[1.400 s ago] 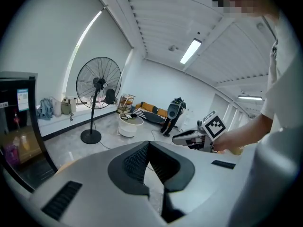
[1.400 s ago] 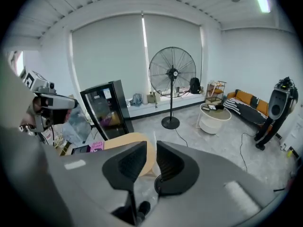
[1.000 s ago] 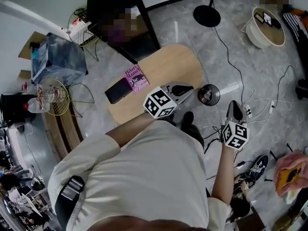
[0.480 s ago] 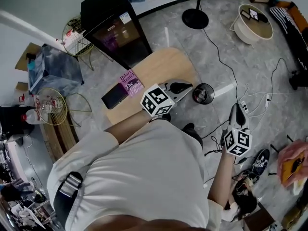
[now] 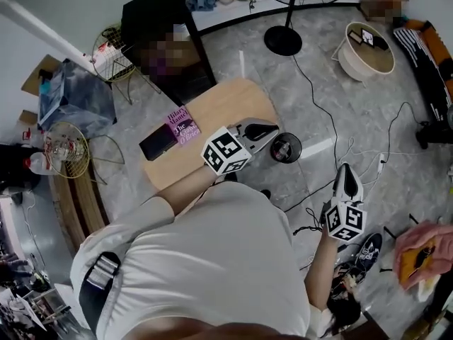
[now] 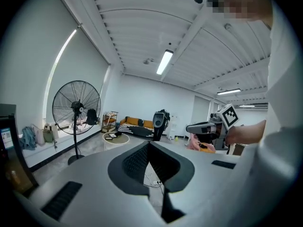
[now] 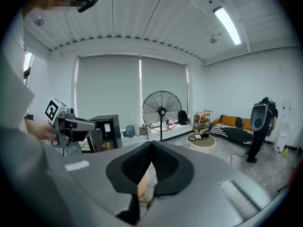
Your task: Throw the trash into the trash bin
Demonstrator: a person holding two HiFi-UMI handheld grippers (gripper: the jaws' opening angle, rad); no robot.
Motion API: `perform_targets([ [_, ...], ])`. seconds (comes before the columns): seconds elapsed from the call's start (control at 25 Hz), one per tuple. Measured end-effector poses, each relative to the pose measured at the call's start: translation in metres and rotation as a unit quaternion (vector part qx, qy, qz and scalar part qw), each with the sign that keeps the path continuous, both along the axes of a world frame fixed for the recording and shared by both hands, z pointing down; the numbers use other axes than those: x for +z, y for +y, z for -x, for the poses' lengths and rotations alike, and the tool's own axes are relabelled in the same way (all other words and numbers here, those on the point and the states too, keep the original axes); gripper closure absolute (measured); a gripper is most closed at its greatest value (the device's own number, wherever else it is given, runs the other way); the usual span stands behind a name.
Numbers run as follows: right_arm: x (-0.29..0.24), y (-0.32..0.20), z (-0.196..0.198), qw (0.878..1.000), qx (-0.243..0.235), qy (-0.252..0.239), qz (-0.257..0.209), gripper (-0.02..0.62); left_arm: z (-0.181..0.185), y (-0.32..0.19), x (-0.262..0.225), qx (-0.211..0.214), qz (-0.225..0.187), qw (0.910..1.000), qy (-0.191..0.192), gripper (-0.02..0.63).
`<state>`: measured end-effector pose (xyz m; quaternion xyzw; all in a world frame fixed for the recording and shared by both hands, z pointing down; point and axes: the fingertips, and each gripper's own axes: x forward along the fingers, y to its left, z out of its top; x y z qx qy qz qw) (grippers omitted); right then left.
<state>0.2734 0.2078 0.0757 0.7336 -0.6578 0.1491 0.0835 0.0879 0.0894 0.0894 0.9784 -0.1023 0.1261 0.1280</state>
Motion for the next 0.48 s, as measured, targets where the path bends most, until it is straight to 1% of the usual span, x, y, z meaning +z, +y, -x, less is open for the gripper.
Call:
perform_targets([
  [0.2, -0.012, -0.002, -0.012, 1.0, -0.004, 0.004, -0.009, 0.584, -0.011, -0.001, -0.01, -0.007, -0.001, 0.9999, 0.012, 0.6],
  [0.48, -0.014, -0.009, -0.019, 1.0, -0.007, 0.004, -0.018, 0.584, -0.011, -0.006, -0.009, -0.019, -0.002, 0.9998, 0.01, 0.6],
])
